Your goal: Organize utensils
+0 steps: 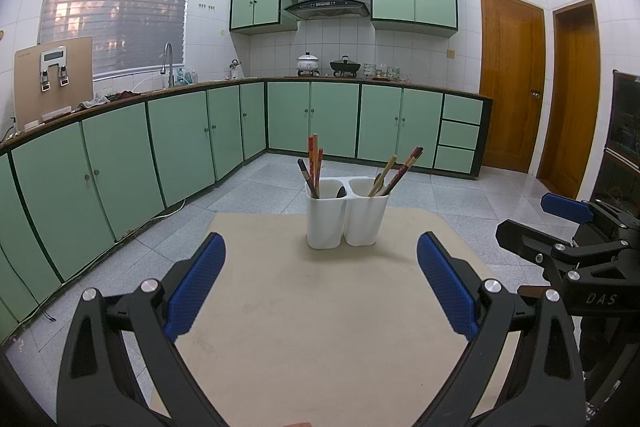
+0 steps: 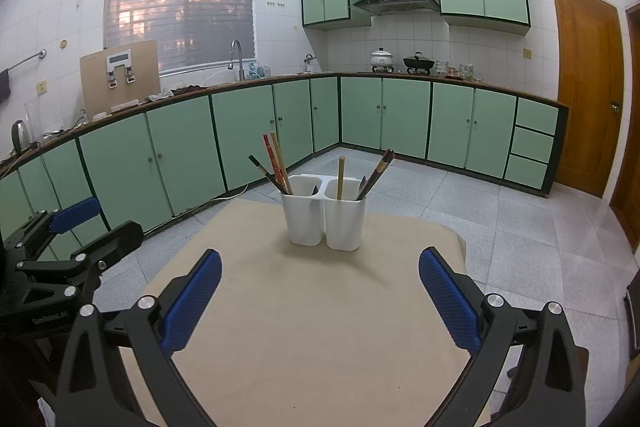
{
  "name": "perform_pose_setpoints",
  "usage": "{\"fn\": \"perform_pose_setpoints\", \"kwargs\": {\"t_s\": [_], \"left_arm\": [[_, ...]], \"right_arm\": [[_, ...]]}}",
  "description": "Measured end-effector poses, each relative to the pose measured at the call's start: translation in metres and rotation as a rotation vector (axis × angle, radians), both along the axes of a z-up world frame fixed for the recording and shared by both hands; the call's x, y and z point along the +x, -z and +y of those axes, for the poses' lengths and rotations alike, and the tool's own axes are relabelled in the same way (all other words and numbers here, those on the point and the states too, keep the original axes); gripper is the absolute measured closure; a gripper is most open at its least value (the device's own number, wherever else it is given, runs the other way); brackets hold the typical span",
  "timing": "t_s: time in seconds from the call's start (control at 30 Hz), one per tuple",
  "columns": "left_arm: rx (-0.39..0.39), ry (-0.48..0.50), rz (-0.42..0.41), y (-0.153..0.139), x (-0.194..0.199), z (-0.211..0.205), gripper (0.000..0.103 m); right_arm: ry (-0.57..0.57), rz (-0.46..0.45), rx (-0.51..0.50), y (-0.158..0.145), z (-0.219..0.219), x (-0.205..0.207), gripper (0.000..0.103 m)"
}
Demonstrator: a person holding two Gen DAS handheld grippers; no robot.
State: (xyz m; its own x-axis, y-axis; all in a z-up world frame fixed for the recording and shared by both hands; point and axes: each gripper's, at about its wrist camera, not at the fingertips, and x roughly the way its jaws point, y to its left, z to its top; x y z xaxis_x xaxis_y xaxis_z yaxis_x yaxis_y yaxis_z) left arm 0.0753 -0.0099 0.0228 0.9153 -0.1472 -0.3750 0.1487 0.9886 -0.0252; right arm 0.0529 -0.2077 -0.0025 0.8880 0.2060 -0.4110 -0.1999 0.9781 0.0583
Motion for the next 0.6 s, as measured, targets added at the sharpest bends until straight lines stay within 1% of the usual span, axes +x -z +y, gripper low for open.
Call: {"fn": "perform_pose_setpoints", "kwargs": {"t_s": [0.6], "left_arm": [[0.003, 0.0, 0.008, 0.0066, -0.0012, -0.0023, 0.009]], "right_arm": [[0.0, 0.0, 0.0, -0.0005, 0.0006, -0.0002, 0.006]]}}
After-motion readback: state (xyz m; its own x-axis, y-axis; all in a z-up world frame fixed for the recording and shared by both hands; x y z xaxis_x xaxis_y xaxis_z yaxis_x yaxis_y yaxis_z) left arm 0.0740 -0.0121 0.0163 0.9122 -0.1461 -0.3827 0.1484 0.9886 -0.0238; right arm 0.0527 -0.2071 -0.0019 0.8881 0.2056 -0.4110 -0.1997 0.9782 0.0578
